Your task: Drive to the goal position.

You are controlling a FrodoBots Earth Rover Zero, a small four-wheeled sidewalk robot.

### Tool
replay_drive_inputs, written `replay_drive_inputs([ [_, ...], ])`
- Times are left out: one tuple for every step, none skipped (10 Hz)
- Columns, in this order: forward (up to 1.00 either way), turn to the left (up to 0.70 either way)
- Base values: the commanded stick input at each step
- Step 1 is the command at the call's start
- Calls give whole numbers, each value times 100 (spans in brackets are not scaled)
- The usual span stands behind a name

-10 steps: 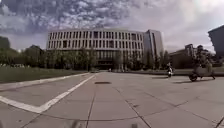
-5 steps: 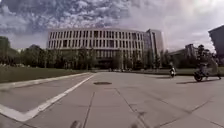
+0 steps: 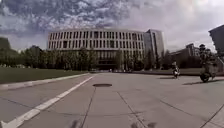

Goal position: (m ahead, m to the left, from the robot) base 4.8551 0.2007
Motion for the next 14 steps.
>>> replay_drive_inputs([
  [70, 0],
  [70, 0],
  [70, 0],
  [70, 0],
  [70, 0],
  [70, 0],
  [70, 0],
  [70, 0],
  [70, 0],
  [70, 0],
  [70, 0],
  [70, 0],
  [70, 0],
  [70, 0],
])
